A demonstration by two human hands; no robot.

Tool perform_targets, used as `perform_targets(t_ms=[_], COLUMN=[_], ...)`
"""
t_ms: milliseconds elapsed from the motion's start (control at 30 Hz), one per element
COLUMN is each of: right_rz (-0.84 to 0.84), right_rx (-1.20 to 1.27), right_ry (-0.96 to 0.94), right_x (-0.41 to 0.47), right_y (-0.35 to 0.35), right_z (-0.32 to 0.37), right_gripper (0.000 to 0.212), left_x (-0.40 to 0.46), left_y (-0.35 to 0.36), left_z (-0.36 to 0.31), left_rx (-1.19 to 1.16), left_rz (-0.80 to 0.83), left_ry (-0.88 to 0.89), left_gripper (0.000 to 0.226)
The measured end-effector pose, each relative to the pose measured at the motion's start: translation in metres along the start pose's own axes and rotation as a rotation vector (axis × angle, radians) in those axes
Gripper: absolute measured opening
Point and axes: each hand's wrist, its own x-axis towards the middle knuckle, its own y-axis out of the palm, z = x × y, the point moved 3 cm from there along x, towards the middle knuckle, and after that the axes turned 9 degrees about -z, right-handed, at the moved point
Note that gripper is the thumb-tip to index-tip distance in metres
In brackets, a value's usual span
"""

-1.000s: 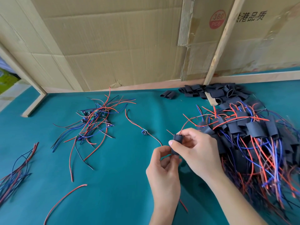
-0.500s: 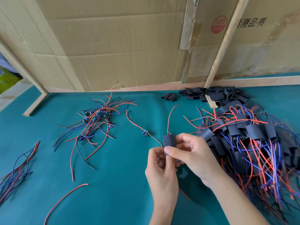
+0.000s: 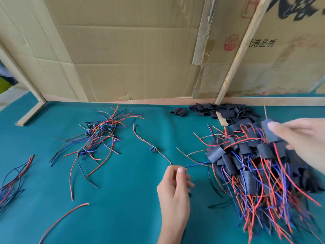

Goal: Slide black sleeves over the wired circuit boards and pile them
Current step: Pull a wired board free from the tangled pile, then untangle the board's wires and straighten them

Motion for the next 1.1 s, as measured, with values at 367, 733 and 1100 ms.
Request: perform_targets(t_ms=[367,733,1100], right_rz=[0.548,0.575,0.802], right_rx=[-0.294,0.2,-0.128], right_ry=[-0.614,-0.089,-0.584], right_x=[-0.079,-0.037,-0.107], right_y=[0.197,0.245,0.161], right_z=[0.104,0.11,0.071], right_gripper=[0.025,0.005,0.019], left_x=[0.006,0.01,0.011], left_y=[-0.011,-0.018,-0.013], left_z=[-0.002,0.003,0.005], left_rx=[0.005,-0.081,-0.133], left_rz=[-0.293,-0.354,-0.055], left_ry=[0.014,-0.003,-0.026], left_gripper=[0.014,0.014,0.032])
